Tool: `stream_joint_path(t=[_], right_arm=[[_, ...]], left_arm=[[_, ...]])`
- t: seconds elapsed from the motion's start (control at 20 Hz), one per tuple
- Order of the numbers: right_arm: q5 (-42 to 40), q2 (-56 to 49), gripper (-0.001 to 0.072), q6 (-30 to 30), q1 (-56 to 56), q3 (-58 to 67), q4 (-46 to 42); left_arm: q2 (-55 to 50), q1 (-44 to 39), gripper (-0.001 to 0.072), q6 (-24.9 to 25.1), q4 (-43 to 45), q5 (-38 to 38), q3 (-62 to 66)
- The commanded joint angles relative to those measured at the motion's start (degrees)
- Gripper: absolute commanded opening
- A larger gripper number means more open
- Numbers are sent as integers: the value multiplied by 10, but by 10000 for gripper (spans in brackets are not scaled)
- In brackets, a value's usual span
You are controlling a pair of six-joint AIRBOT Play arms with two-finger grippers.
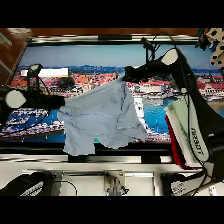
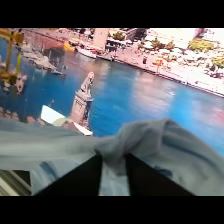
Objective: Fold the shirts.
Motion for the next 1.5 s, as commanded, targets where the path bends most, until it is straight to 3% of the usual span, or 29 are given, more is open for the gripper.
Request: stream_joint_path(t=[0.0, 0.1, 0.2, 0.3, 0.35, 0.4, 0.6, 0.8, 1.15, 1.25, 1.3, 1.35, 1.4, 1.45], right_arm=[[7, -54, 688, -55, -17, 4, 189], [64, -35, 688, -60, -53, 37, 226], [150, 5, 682, -51, -106, 66, 173], [256, 57, 683, -26, -160, 71, 4], [310, 80, 682, -21, -180, 70, -109], [337, 102, 681, -29, -197, 58, -168], [310, 189, 682, -57, -283, -103, -30], [291, 228, 682, -56, -279, -268, -123], [216, 227, 683, -56, -219, -420, -170], [197, 227, 683, -56, -186, -448, -171], [182, 227, 683, -56, -167, -460, -171], [163, 227, 683, -56, -146, -473, -171], [144, 227, 683, -56, -126, -484, -171], [128, 227, 683, -54, -108, -495, -170]], left_arm=[[-57, 3, 599, -37, -23, 34, -24], [-62, 32, 642, 0, -23, -17, 14], [-58, 82, 639, 88, -24, -101, 54], [-52, 144, 597, 150, -43, -185, 64], [-48, 176, 597, 175, -75, -213, 50], [-41, 209, 598, 196, -120, -223, 21], [-31, 275, 603, 244, -254, -153, -158], [-36, 245, 610, 269, -309, -32, -258], [-105, 196, 586, 269, -309, 29, -268], [-110, 196, 310, 269, -309, 29, -267], [-109, 196, 291, 269, -310, 28, -266], [-109, 196, 112, 269, -312, 22, -263], [-108, 196, 31, 275, -315, 12, -258], [-105, 196, 30, 287, -316, 2, -251]])
